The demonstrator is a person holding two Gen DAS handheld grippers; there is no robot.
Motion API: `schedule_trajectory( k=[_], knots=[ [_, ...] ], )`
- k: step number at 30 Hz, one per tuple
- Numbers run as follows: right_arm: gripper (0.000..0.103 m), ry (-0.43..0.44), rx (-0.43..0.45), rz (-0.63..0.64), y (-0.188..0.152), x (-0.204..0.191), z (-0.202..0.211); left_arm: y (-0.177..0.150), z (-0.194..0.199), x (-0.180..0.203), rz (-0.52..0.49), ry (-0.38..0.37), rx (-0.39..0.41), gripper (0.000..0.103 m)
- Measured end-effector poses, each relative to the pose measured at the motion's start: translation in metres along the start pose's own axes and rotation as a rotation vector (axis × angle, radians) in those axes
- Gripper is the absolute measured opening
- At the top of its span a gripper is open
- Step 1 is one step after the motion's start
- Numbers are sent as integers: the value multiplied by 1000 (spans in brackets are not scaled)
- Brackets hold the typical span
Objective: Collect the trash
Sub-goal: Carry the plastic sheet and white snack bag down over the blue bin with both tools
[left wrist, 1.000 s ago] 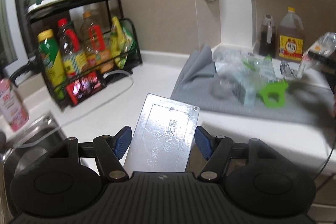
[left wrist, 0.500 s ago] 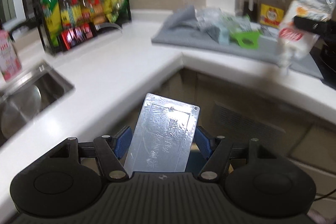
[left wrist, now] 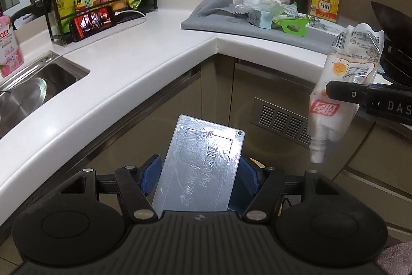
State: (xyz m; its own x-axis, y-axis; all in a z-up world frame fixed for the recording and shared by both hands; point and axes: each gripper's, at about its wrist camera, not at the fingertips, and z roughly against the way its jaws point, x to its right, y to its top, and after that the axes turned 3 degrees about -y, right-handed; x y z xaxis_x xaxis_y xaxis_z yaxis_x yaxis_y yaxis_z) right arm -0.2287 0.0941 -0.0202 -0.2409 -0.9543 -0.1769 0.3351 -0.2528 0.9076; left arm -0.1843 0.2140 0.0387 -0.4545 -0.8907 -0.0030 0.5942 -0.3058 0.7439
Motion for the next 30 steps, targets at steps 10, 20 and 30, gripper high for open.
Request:
schedule_trajectory(
  k=[10,20,30],
  knots=[
    [38,1,-34,15,-5,0,-7,1,-9,5,-21,-11,-16,71],
    [38,3,-63,23,-10,-2,-14,1,-16,1,0,-21,-37,71],
    [38,9,-101,49,-13,-7,-22,3,-23,1,1,-11,-31,71]
  ],
)
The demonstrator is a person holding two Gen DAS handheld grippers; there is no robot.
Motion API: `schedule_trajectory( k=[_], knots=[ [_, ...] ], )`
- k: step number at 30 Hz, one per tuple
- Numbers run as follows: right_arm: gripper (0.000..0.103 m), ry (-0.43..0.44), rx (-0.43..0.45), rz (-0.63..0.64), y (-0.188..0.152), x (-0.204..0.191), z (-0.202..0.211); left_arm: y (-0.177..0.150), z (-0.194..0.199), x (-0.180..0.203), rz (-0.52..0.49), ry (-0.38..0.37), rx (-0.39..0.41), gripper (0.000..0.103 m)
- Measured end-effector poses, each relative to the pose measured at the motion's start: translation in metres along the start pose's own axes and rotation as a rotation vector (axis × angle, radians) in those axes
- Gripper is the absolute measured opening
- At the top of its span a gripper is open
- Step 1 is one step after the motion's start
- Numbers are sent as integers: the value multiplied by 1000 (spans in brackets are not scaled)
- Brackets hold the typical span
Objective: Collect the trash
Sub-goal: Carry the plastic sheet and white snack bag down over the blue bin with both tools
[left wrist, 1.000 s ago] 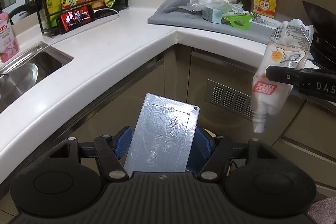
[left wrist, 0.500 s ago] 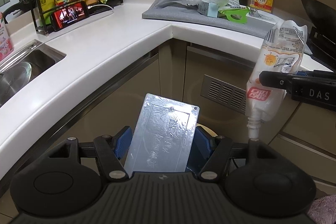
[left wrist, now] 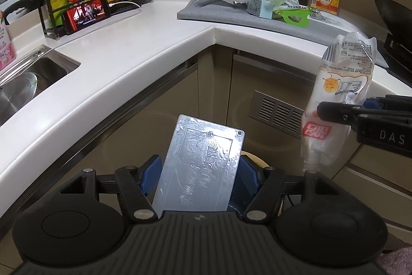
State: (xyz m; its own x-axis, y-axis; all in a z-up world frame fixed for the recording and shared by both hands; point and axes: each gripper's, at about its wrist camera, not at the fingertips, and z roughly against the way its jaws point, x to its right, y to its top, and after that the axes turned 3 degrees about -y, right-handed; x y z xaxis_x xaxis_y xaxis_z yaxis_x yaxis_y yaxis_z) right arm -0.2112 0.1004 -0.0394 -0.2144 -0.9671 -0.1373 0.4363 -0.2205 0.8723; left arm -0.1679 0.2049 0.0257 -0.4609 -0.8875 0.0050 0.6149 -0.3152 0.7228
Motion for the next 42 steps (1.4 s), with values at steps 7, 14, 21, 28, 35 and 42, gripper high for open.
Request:
schedule_trajectory(
  k=[7,14,21,28,35,42],
  knots=[
    [38,-7,-27,8,-2,0,-7,0,-12,-2,15,-9,-15,71],
    [38,-14,-63,36,-5,-2,-24,-2,-31,-5,47,-28,-52,71],
    [38,-15,-143,50,-13,-2,-53,-5,-56,-9,66,-18,-85,71],
    [38,-31,-224,76,-24,-2,-80,-12,-85,-14,81,-23,-139,71],
    [37,-41,-291,120,-33,-7,-103,-17,-114,-11,74,-35,-193,71],
    [37,-46,-345,128,-40,-9,-125,-21,-136,-9,80,-40,-230,71]
  ],
)
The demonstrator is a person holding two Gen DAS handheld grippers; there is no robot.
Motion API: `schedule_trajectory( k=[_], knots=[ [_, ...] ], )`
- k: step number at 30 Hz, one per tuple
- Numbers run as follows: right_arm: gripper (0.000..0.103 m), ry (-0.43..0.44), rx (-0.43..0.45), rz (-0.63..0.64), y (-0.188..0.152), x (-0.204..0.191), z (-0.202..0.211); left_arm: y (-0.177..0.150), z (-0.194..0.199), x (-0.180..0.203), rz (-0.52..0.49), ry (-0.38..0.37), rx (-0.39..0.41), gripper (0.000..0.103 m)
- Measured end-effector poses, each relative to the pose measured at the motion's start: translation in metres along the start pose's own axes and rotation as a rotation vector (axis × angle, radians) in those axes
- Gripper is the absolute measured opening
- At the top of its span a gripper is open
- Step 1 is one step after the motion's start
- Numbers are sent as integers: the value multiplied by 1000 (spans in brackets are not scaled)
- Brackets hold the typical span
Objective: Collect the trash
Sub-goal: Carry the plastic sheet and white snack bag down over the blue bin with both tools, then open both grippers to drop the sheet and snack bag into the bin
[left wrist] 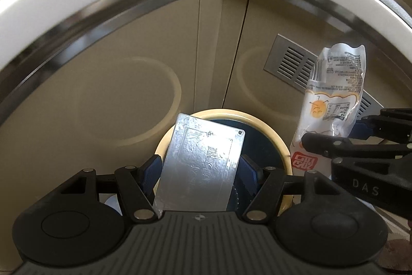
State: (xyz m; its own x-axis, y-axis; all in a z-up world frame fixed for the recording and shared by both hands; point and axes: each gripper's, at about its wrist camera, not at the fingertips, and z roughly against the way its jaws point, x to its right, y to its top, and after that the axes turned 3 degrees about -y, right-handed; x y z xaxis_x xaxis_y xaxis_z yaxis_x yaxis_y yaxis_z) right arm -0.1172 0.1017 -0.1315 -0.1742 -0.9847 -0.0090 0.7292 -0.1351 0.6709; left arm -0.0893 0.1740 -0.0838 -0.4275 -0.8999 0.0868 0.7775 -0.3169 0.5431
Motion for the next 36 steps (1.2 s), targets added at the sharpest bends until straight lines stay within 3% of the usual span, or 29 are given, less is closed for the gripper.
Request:
schedule_trajectory(
  k=[14,22,23,25,26,28,31,36],
  knots=[
    [37,-11,-115,2,-4,-7,-54,4,-50,-1,-10,54,-93,71],
    [38,-10,-195,-16,-8,-4,-83,4,-71,-5,-13,40,-151,71],
    [38,-5,-200,-22,-9,-5,-84,3,-72,-5,-13,38,-154,73],
    [39,-8,-202,-32,-10,-4,-85,2,-73,-5,-23,61,-160,91],
    [41,-18,-198,-38,-10,-4,-85,3,-74,-5,-26,86,-154,93],
    [58,-52,-203,-51,-8,-1,-85,5,-72,-8,-21,112,-147,103],
    [77,-72,-204,-98,-5,6,-80,5,-63,-16,5,110,-134,103],
    [83,-44,-173,-102,0,5,-49,6,-35,-16,-3,117,-99,103]
  ],
)
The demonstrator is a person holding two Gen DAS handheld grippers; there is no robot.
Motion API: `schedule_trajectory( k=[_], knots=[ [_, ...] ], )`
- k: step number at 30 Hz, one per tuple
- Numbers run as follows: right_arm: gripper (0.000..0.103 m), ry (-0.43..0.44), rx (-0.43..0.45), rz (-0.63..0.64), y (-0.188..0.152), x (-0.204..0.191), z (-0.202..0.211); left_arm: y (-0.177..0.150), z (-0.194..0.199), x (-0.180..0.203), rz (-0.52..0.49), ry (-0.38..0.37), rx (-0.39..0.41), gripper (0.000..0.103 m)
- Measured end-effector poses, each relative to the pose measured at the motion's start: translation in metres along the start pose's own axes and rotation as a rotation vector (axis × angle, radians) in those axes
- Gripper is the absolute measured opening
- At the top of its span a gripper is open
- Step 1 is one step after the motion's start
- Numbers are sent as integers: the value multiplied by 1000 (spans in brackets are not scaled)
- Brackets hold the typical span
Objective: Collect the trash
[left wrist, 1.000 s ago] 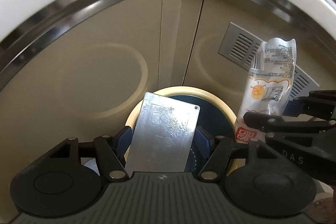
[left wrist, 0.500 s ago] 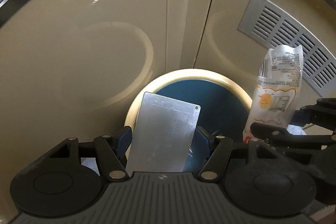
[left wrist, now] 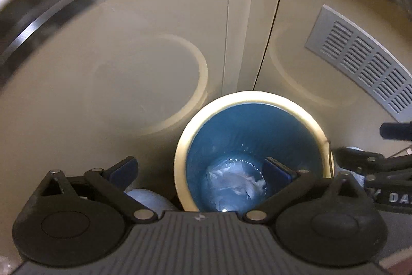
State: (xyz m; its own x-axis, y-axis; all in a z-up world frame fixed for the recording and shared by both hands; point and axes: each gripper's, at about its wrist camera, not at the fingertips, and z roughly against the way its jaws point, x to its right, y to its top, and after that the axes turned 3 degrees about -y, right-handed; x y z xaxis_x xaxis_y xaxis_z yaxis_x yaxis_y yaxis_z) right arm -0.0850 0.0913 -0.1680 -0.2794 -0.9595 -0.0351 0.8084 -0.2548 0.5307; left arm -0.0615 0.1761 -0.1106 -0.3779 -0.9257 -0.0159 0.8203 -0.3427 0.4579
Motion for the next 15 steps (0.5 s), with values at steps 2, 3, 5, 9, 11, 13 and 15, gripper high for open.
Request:
schedule_trajectory(
  k=[2,3,5,9,11,13,15],
  knots=[
    [85,16,26,11,0,-2,21,-5,21,-1,-10,-3,32,103],
    [87,26,43,19,-1,-2,32,-8,32,-1,-14,-5,50,103],
    [91,37,96,46,-4,-4,54,-14,54,-1,-13,-4,85,103],
    [96,19,198,106,-13,-9,87,-27,87,4,-2,5,120,103],
    [96,16,224,135,-19,-12,98,-31,95,7,-14,19,127,103],
    [96,14,238,160,-27,-16,106,-34,104,7,-15,44,139,103],
    [96,11,248,175,-32,-18,111,-37,113,7,2,67,162,103]
  ],
)
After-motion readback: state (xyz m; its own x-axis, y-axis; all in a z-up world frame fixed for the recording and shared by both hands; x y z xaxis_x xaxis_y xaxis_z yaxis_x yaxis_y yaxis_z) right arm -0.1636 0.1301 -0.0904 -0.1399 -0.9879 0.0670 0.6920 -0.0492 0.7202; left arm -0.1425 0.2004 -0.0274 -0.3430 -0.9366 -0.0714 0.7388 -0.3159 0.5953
